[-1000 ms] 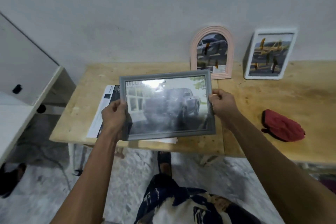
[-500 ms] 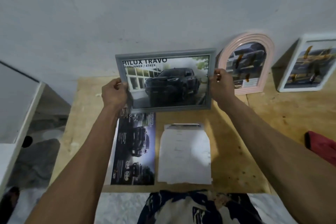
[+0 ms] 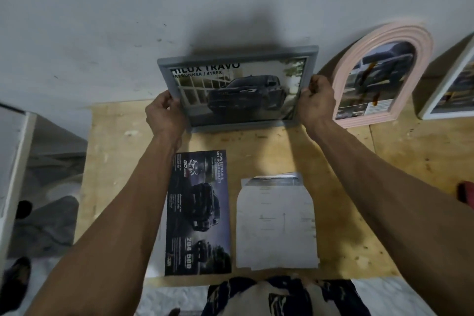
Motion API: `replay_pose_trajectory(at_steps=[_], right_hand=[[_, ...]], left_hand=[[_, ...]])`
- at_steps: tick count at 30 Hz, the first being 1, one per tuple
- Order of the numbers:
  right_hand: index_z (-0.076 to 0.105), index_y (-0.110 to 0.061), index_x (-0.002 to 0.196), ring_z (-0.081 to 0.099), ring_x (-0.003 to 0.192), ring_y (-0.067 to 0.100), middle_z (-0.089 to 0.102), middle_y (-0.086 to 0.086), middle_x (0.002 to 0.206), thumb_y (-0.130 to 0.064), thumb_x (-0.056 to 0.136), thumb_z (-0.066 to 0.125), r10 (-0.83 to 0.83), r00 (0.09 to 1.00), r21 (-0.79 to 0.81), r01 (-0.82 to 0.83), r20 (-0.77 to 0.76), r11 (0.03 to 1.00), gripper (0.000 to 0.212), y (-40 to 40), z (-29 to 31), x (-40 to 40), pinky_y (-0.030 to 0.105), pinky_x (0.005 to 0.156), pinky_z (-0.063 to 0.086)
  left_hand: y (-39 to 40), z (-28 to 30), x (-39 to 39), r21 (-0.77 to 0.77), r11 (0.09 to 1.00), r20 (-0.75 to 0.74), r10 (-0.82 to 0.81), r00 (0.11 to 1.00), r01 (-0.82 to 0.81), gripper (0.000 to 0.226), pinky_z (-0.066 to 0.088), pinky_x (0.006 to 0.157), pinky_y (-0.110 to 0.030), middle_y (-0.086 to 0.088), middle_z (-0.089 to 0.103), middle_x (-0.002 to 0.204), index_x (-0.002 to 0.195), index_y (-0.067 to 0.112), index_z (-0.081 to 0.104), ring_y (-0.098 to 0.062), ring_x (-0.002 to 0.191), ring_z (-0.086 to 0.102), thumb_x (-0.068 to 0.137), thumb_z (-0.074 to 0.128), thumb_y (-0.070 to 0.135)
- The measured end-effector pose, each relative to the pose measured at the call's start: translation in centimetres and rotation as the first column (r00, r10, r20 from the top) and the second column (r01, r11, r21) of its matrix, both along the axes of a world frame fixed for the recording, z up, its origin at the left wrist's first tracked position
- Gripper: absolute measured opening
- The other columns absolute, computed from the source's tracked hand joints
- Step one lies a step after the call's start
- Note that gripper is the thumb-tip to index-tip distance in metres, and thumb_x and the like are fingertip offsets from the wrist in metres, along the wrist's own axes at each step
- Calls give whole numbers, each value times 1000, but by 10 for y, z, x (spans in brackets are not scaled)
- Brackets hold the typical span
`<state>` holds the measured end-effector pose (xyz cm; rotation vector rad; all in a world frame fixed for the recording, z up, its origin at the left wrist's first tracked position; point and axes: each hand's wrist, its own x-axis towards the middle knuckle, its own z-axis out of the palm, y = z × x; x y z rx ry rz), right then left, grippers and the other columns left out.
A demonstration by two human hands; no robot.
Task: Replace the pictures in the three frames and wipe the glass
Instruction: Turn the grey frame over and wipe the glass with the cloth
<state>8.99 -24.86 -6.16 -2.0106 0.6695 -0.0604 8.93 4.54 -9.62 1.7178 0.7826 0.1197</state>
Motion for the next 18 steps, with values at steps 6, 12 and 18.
replay_pose_trajectory(at_steps=[6, 12, 18], right_hand=[[54, -11, 127, 50, 97, 13, 55, 1, 107, -5, 99, 42, -15, 1000, 17, 15, -12, 1000, 32, 5, 0, 10, 5, 70, 30], [55, -10, 126, 50, 95, 13, 57, 5, 110, -2, 98, 37, -51, 998, 45, 52, -21, 998, 34, 8, -1, 11, 7, 71, 32], [55, -9, 127, 49, 92, 13, 58, 7, 111, -1, 98, 36, -72, 997, 61, 73, -25, 995, 35, 8, -4, 14, 6, 66, 34]], left_hand=[[6, -4, 1, 46, 999, -20, -24, 1000, 25, 40, 59, 82, -55, 6, 73, 81, 76, 42, 75, -20, 80, 66, 86, 50, 13], [6, 4, 2, 90, 993, -30, -71, 997, 73, 34, 59, 83, -55, 13, 72, 80, 75, 46, 73, -26, 90, 70, 86, 55, 19], [1, 12, 1, 154, 982, -18, -107, 994, 109, 24, 60, 80, -51, 9, 74, 87, 100, 22, 76, -25, 90, 71, 87, 56, 18]])
